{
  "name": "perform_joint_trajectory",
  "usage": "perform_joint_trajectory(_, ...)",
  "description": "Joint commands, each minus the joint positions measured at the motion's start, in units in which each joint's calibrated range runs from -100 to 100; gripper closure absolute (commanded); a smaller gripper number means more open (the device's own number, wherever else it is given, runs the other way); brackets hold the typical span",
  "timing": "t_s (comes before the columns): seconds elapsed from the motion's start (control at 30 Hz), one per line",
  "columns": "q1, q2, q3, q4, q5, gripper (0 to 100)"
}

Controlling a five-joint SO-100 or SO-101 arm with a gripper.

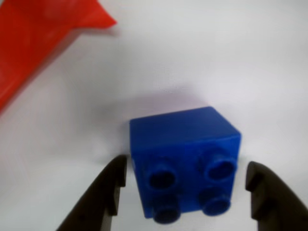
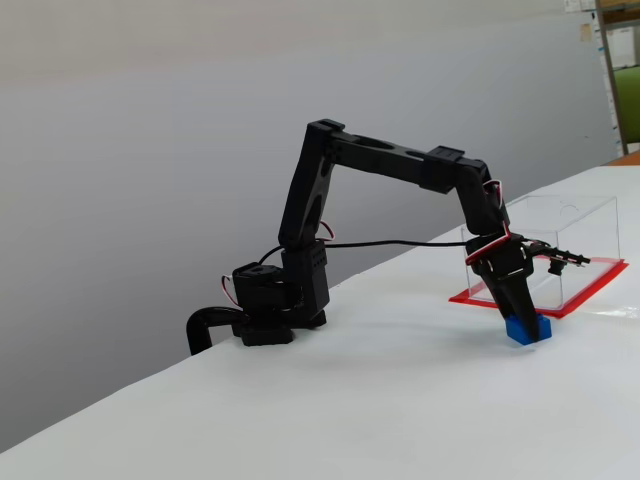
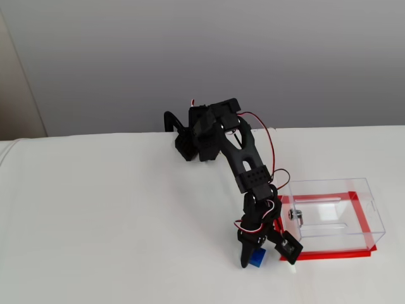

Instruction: Pick the blue lego brick and place it into the transparent box

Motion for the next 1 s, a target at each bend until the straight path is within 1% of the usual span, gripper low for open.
perform_joint_trajectory(0.0, 0.15, -0.25, -4.08, -1.09, -0.27, 72)
perform_joint_trajectory(0.13, 0.0, -0.17, -4.9, -1.09, -0.27, 73)
perform_joint_trajectory(0.33, 0.0, -0.08, -4.9, -1.09, -0.27, 86)
perform_joint_trajectory(0.6, 0.08, 0.59, -4.9, -1.09, -0.27, 92)
perform_joint_trajectory(0.7, 0.0, 0.17, -4.9, -1.09, -0.27, 93)
perform_joint_trajectory(0.97, 0.3, -2.88, -9.15, -0.48, -0.22, 93)
